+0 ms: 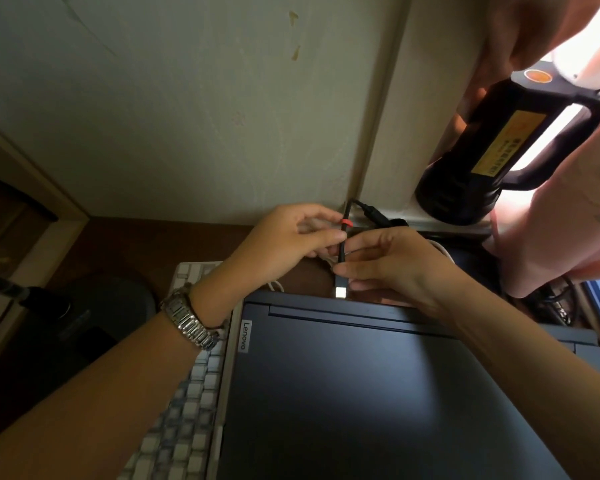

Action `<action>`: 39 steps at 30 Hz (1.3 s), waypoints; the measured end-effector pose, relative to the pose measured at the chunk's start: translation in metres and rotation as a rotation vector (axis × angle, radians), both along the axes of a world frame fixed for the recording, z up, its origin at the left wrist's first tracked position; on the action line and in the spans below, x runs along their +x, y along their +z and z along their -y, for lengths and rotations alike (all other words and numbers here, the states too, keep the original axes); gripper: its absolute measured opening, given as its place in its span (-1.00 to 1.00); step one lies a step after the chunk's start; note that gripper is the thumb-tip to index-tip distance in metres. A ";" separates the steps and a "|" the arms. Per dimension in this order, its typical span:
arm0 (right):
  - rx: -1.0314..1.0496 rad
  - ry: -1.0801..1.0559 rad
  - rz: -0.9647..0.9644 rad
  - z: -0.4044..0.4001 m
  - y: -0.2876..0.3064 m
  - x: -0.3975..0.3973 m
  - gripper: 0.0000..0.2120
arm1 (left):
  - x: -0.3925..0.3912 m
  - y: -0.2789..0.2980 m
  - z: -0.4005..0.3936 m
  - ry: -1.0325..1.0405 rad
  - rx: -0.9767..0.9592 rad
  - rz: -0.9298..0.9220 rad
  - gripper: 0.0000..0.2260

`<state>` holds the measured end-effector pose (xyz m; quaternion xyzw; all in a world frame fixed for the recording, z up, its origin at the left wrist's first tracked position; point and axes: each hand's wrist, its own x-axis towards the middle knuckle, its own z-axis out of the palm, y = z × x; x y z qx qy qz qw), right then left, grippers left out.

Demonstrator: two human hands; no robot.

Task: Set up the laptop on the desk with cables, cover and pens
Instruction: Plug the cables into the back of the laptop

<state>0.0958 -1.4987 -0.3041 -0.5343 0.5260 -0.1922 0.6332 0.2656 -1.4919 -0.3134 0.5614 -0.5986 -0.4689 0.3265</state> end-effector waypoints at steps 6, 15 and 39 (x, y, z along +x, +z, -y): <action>0.016 -0.034 0.022 -0.005 0.000 -0.001 -0.84 | 0.022 0.004 -0.042 -0.083 -0.015 0.265 -0.71; -0.012 -0.045 -0.001 -0.009 0.007 -0.010 -0.84 | 0.014 -0.006 -0.069 -0.165 -0.168 0.425 -0.63; -0.050 -0.052 -0.037 -0.012 0.005 -0.029 -0.87 | -0.002 -0.011 -0.066 -0.257 -0.186 0.517 -0.54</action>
